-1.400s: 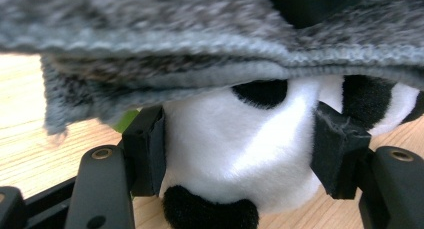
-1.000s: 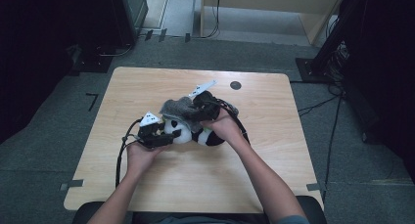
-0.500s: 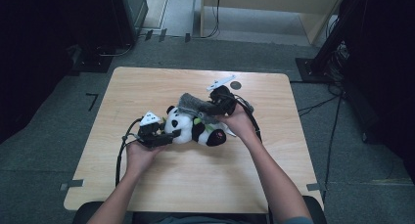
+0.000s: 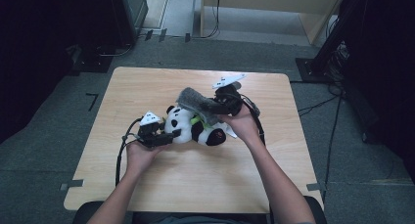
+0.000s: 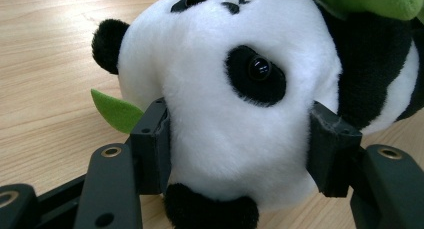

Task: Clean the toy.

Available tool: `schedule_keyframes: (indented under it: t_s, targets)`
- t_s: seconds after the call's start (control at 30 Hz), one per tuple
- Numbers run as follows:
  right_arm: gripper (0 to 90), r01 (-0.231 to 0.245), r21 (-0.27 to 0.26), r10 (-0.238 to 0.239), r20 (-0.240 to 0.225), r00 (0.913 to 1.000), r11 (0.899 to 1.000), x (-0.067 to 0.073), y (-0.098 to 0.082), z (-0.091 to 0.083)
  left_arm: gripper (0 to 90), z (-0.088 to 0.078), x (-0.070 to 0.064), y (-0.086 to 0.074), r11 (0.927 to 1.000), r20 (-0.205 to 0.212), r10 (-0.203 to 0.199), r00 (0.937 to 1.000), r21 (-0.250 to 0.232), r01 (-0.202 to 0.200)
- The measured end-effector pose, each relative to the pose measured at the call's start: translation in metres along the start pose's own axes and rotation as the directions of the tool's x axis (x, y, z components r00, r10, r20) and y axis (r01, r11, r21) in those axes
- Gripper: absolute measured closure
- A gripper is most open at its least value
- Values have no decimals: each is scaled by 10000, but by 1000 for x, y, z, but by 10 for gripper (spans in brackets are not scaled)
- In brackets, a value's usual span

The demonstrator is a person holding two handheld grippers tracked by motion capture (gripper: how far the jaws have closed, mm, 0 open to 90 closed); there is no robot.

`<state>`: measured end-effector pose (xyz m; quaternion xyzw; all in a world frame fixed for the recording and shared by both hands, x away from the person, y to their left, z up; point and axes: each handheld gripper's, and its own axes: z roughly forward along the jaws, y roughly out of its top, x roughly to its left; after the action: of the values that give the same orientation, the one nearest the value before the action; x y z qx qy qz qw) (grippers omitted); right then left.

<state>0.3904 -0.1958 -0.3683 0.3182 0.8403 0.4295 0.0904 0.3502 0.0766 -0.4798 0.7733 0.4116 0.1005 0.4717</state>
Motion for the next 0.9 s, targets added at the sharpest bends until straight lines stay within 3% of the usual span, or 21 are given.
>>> schedule_keyframes:
  t_s: [0.2,0.37,0.47,0.57,0.9]
  targets:
    - [736,492,142,-485,-431,9979,9987,31,2,16,378,-1,-1,1,9999,-40,86,10000,57,-85]
    - [737,721,630,-688,-538,9962,9954,44,-3,40,378,-1,-2,1,10000,-64,71,10000,40,-71]
    - [737,748,769,-701,-621,9956,9942,44,-10,49,378,-1,-1,1,9999,-49,87,10000,64,-87]
    - [738,1063,757,-1018,-606,9930,9914,45,-19,50,379,-1,-1,0,9998,1,178,9998,101,-178]
    - [746,1056,553,-988,-1141,9885,9929,40,-40,31,383,-1,0,0,9998,64,133,9999,145,-134]
